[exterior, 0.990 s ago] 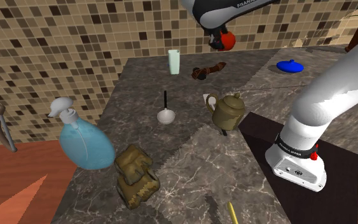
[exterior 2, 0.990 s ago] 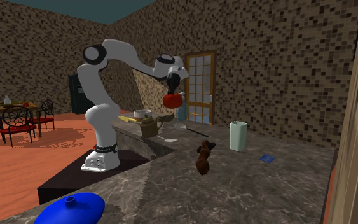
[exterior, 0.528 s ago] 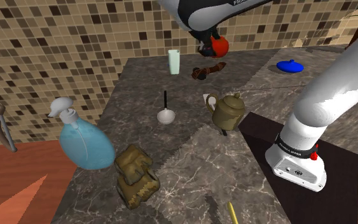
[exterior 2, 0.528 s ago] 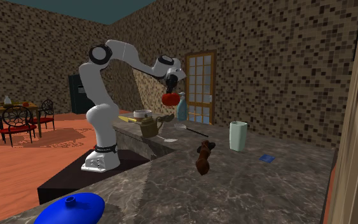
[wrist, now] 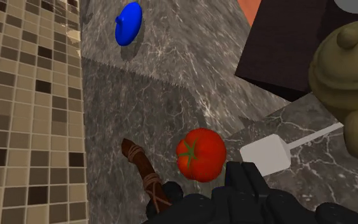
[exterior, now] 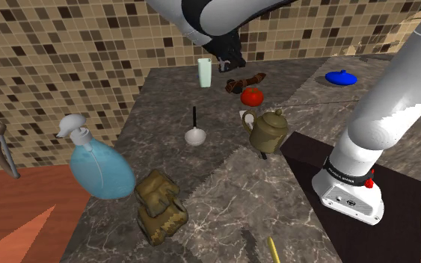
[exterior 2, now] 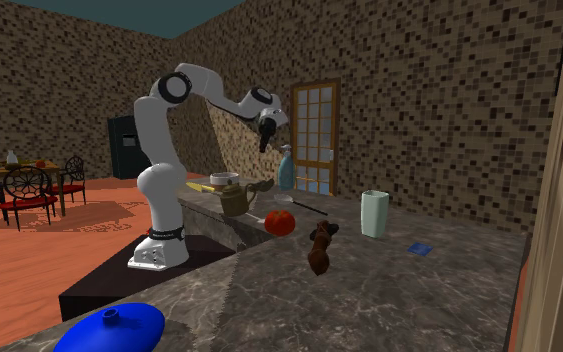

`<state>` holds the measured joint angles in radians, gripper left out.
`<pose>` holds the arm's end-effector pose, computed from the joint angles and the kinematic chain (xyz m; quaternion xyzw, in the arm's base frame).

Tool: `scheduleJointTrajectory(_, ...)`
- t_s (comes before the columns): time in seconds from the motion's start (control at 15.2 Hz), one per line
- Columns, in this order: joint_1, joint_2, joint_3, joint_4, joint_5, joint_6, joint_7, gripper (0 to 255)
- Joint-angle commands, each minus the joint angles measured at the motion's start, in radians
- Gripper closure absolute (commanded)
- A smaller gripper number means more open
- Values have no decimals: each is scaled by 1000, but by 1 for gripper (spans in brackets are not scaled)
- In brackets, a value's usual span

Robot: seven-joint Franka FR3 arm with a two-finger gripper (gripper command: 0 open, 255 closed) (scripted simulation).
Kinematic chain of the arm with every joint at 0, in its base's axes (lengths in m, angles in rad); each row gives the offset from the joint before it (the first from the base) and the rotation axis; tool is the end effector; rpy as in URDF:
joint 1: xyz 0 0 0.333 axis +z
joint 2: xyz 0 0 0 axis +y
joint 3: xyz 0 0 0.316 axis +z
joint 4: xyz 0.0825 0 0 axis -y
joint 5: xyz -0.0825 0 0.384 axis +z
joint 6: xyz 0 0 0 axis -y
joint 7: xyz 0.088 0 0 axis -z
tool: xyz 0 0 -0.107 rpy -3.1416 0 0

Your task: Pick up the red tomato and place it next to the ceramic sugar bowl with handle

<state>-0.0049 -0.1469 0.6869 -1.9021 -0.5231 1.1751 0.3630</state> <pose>0.3829 0.2467 0.5385 0.9026 0.1057 -0.1027 0.4045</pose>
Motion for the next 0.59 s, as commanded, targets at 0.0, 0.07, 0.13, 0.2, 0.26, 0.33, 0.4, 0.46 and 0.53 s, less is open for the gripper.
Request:
scheduleJointTrajectory(0.0,0,0,0,0,0,0,0,255)
scheduleJointTrajectory(0.07,0,0,0,0,0,0,0,0)
scheduleJointTrajectory(0.13,-3,-41,-20,-61,4,56,-28,0)
scheduleJointTrajectory(0.2,-3,-78,-39,-118,7,110,-54,0)
scheduleJointTrajectory(0.26,-3,-112,-59,-174,7,163,-78,0)
scheduleJointTrajectory(0.33,-1,-144,-80,-227,5,215,-100,0)
scheduleJointTrajectory(0.4,3,-172,-100,-278,2,266,-120,0)
scheduleJointTrajectory(0.46,6,-197,-121,-328,-4,317,-139,0)
scheduleJointTrajectory(0.53,8,-221,-140,-375,-11,367,-157,0)
